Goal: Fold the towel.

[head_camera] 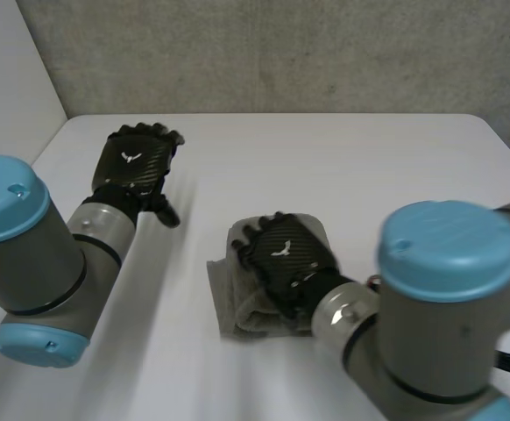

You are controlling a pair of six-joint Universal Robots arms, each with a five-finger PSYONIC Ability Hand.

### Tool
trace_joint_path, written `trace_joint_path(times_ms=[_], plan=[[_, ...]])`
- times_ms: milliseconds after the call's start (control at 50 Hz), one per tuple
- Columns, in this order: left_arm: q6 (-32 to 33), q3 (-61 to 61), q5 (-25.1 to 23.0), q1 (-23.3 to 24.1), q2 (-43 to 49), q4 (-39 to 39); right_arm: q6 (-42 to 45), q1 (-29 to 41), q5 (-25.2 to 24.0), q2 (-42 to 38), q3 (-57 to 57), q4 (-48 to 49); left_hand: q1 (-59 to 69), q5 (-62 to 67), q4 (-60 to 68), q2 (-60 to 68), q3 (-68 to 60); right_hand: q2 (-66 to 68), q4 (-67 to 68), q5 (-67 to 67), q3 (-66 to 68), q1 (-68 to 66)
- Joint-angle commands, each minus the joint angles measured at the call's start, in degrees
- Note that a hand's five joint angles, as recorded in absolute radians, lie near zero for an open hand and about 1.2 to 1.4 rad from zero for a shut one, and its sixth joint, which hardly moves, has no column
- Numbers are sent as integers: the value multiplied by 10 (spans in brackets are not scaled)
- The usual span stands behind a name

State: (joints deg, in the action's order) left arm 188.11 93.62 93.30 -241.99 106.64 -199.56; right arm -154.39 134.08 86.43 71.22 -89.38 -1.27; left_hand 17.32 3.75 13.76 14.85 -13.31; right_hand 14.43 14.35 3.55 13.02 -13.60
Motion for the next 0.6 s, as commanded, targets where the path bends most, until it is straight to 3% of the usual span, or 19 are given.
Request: trace_joint_path(times_ms=[20, 120, 280, 460, 600], plan=[[-43, -41, 0, 36, 17, 3, -68, -76, -8, 80, -58, -5, -56, -20, -38, -31, 33, -44, -44, -35, -30, 36], [-71, -77, -2, 87, 61, 21, -81, -142, -15, 90, -77, -3, -51, -15, -38, -26, 33, -44, -44, -35, -30, 36], [-87, -75, -23, 122, 113, 42, -103, -188, -57, 45, -71, 4, -47, -12, -38, -23, 33, -44, -44, -35, -30, 36], [-80, -36, -25, 124, 139, 38, -178, -193, -85, -44, -17, 6, -44, -8, -38, -19, 33, -44, -44, -35, -30, 36], [-78, -18, -23, 114, 163, 37, -184, -185, -96, -89, 7, 6, -42, -7, -38, -18, 33, -44, -44, -35, -30, 36]])
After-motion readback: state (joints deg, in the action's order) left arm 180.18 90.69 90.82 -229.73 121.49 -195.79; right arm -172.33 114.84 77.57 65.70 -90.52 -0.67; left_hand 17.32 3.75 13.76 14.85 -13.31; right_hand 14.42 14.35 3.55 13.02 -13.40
